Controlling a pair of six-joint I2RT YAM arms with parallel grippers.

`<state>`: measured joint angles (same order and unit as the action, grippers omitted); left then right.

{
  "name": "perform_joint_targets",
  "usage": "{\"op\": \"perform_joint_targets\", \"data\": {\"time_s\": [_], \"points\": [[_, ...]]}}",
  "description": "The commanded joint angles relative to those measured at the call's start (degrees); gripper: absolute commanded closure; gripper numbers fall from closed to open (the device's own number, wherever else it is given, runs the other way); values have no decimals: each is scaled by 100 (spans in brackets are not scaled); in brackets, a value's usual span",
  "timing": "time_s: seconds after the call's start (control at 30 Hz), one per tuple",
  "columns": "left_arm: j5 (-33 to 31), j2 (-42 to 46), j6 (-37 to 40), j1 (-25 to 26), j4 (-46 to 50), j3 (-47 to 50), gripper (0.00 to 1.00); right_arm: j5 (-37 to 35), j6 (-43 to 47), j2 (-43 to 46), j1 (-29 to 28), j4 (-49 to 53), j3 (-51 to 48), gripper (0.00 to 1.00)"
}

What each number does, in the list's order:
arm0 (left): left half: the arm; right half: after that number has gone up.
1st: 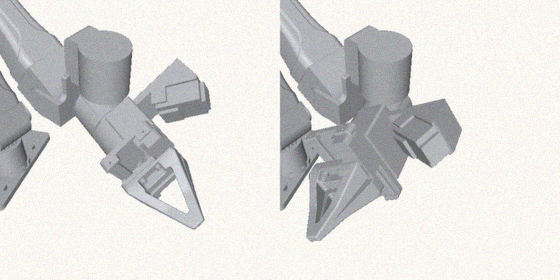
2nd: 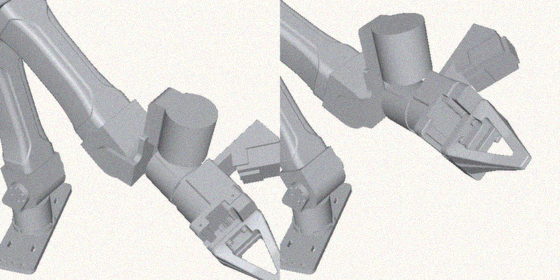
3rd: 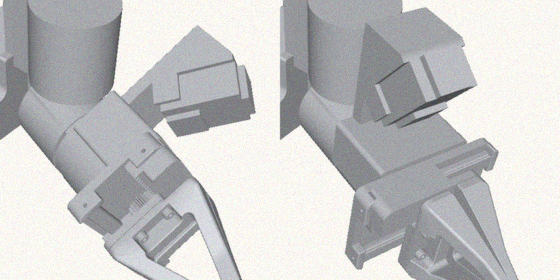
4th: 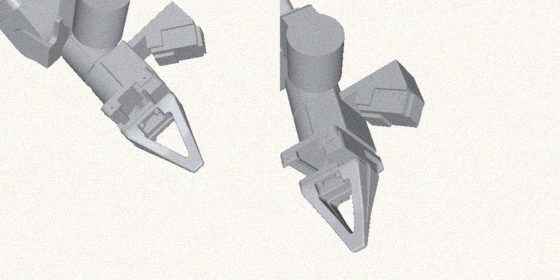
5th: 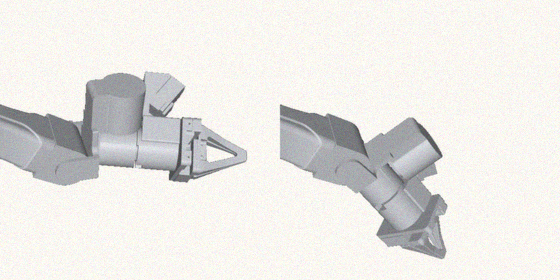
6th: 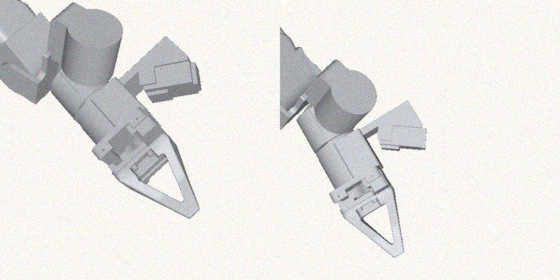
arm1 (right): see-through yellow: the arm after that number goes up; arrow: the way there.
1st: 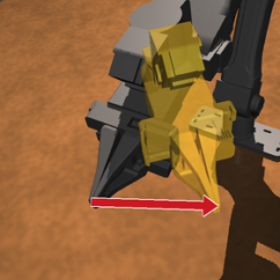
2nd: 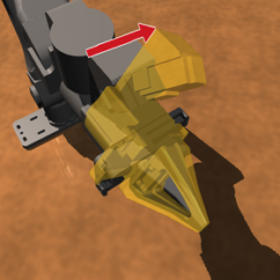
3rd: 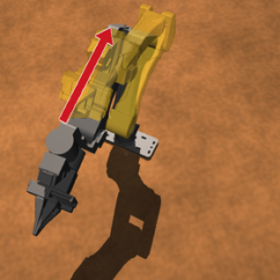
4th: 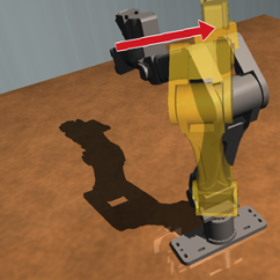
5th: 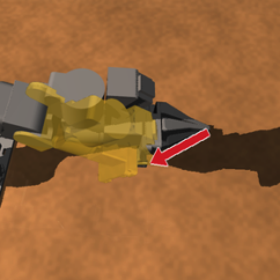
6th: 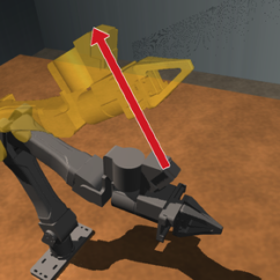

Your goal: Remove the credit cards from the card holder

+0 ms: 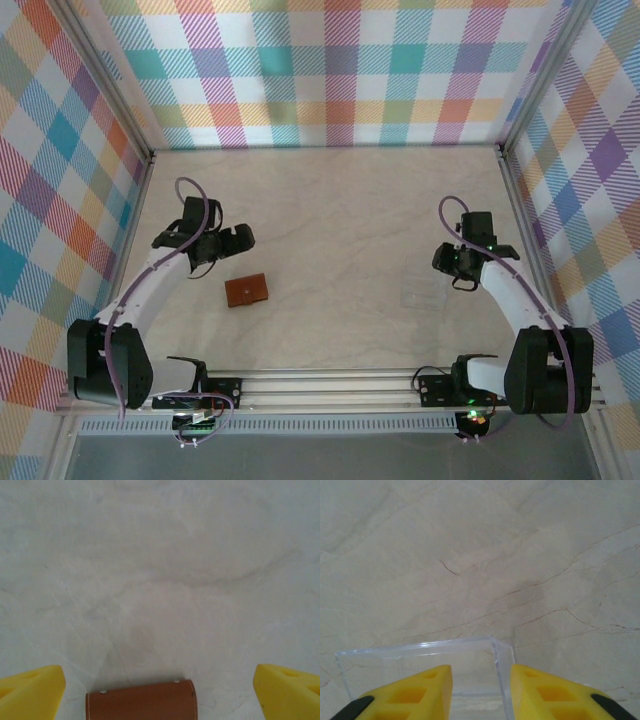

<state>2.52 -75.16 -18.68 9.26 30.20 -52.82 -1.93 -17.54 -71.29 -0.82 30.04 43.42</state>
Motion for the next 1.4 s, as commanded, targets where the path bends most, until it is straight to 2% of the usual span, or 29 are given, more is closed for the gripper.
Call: {"op": "perform_joint_targets", "data": {"time_s": [0.0,0.5,0.8,1.07,1.37], "points": [[155,-82,-147,50,253,-25,4,-70,61,-202,19,34,-9,66],[99,-544,-137,95,258,-143,3,-76,242,-738,8,-209,79,80],[84,-945,1,250,504,-429,3,-155,225,-677,-124,4,253,93],[110,-1242,22,318,676,-478,5,-555,-82,-822,-721,382,807,100],[-169,-1405,-283,326,1034,-448,5,-985,-699,-1838,-2003,606,2263,100]]}}
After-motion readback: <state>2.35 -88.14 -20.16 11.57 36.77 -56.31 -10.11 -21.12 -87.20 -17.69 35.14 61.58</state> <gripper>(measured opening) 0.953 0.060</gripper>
